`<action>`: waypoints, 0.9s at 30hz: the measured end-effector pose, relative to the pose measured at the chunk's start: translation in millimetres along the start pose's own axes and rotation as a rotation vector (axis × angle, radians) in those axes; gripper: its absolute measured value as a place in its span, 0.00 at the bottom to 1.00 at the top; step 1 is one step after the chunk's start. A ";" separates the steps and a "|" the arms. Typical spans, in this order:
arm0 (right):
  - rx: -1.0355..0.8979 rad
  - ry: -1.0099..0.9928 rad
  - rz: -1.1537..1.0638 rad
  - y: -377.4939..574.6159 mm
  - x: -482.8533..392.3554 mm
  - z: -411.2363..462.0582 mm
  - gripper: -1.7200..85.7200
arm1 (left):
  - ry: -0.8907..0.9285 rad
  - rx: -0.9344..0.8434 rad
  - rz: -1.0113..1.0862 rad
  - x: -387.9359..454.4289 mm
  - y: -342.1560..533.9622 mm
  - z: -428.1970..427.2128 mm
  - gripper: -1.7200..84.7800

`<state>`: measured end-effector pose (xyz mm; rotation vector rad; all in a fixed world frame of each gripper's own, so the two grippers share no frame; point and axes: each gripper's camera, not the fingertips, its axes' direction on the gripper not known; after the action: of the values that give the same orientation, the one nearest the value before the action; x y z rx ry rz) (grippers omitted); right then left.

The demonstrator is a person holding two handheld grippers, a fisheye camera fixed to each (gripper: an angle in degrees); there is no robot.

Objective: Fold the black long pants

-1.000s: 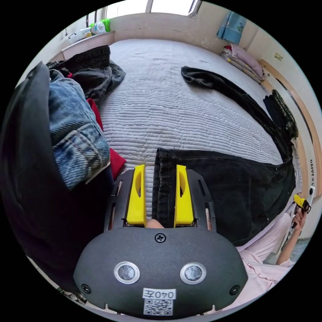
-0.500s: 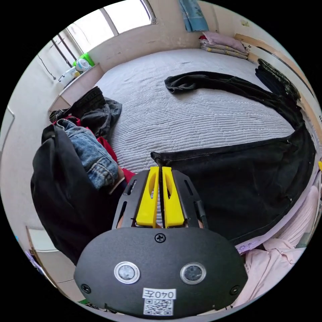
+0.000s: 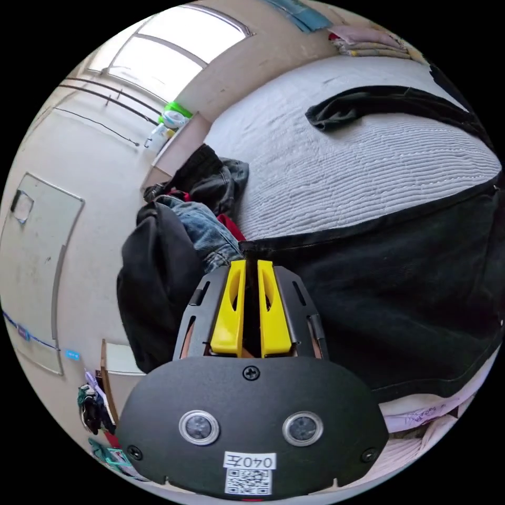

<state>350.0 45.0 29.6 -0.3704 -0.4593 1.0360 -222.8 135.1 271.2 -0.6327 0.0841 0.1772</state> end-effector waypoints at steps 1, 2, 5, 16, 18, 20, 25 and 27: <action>0.009 -0.012 0.048 -7.9 13.4 3.3 0.18 | -0.017 0.073 -0.007 4.7 10.1 -29.5 0.01; 0.008 -0.015 0.071 -11.8 19.6 5.7 0.18 | -0.002 0.140 0.028 14.7 21.2 -58.9 0.01; -0.017 -0.058 0.167 -28.2 45.2 23.4 0.18 | 0.124 0.206 0.221 63.6 45.8 -116.3 0.00; 0.063 -0.249 0.125 -19.2 54.6 -20.8 0.05 | 0.143 0.067 0.364 147.4 60.6 -114.0 0.00; 0.119 -0.202 0.129 -11.8 63.7 -44.6 0.05 | 0.087 0.044 0.313 127.5 58.6 -103.4 0.00; 0.127 -0.121 0.191 -9.1 81.6 -48.0 0.05 | -0.010 -0.056 0.253 97.9 54.9 -70.1 0.01; 0.061 -0.160 0.265 -3.3 101.6 -17.0 0.06 | -0.106 -0.165 -0.010 17.7 56.3 -46.2 0.01; 0.062 -0.170 0.266 -1.6 100.8 -14.0 0.06 | -0.049 -0.095 -0.083 1.3 60.4 -66.1 0.01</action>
<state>402.0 132.1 37.5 -0.2947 -0.5383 1.3445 -234.6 143.8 182.8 -0.7246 0.0027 0.1170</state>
